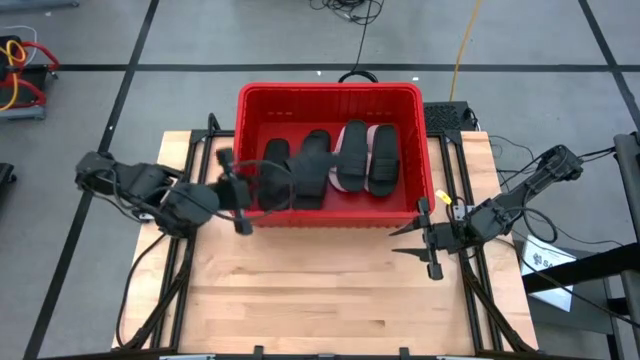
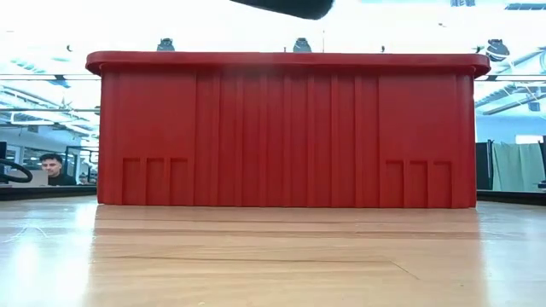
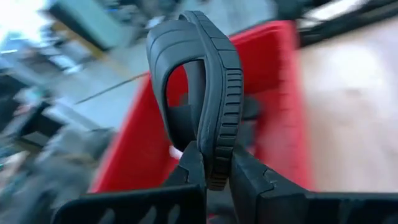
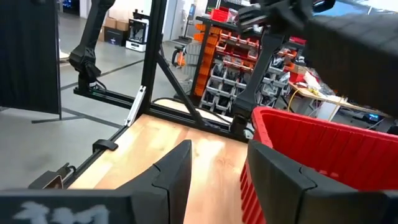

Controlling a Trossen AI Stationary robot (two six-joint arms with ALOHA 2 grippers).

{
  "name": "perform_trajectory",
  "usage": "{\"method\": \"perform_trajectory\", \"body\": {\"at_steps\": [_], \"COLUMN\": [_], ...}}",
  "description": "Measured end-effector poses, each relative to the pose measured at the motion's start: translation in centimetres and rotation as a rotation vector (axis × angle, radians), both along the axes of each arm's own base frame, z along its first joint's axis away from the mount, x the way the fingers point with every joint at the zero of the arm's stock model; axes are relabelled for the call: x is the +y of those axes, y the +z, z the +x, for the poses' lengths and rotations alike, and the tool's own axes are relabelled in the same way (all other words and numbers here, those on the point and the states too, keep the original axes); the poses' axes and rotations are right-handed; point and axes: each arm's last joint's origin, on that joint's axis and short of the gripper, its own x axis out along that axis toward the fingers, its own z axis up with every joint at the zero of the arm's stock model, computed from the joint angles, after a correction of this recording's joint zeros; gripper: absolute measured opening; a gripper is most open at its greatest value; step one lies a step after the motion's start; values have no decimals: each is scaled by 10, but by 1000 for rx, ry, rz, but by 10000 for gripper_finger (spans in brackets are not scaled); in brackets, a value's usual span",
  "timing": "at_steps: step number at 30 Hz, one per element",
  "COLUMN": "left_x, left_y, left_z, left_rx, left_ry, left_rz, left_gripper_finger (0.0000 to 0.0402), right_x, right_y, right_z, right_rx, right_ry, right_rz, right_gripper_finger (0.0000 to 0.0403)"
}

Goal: Pick and place slides into bin
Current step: Put the black slide into the red bin

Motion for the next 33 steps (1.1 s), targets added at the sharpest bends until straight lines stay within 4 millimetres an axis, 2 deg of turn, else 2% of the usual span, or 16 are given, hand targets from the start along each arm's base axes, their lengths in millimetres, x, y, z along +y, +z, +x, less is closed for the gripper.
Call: {"method": "perform_trajectory", "body": {"at_steps": [6,14,17,21,26,33], "left_x": [12,41,52,61,69,86], "left_y": [-2,-29,-43,-62,-82,-105], "left_z": [-9,2,9,20,40,59], "left_rx": [-9,93,183,305,439,558], "left_ry": [230,534,613,687,699,744], "left_rz": [85,54,35,-14,-58,-129], "left_gripper_finger": [20,20,20,20,20,20], "right_x": [0,0,0,0,0,0], "right_y": [0,0,0,0,0,0], "right_z": [0,0,0,0,0,0], "right_rx": [-4,-8,-8,-10,-11,-11], "right_ry": [2,3,3,1,1,1], "right_rz": [-27,-56,-56,-72,-74,-78], "right_gripper_finger": [148,146,147,150,149,150]}}
